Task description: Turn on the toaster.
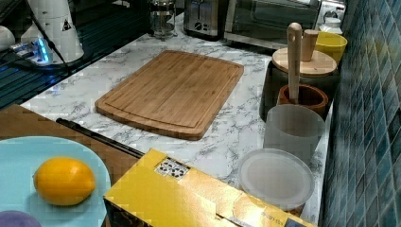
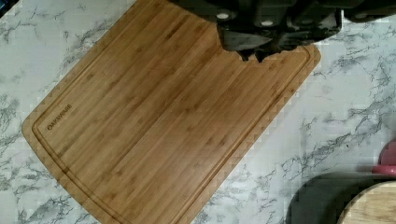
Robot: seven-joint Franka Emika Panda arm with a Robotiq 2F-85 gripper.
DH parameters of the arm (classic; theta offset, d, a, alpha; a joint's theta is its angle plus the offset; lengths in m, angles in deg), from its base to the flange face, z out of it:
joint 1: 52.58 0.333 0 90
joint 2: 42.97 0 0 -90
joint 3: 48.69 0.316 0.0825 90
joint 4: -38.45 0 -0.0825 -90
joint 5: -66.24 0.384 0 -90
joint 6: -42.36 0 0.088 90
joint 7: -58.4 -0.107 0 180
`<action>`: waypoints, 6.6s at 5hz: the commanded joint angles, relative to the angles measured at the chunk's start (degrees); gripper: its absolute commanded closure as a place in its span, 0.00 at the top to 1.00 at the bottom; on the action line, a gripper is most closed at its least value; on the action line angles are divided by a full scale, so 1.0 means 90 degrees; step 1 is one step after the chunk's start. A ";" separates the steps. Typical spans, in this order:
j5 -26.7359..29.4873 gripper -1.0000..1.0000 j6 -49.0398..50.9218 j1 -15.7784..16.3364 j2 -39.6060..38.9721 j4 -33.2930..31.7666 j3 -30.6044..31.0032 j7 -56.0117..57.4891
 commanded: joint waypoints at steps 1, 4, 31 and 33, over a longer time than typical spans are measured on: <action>0.0076 0.00 -0.0456 0.0314 0.0494 -0.0392 0.0330 0.0567; 0.0274 0.00 -0.0823 0.0705 0.0456 -0.0540 0.1214 0.1252; 0.1574 0.00 -0.2240 0.1514 -0.0251 -0.3494 0.3432 0.1584; 0.1225 0.00 -0.3313 0.1594 -0.0947 -0.4051 0.3451 0.1851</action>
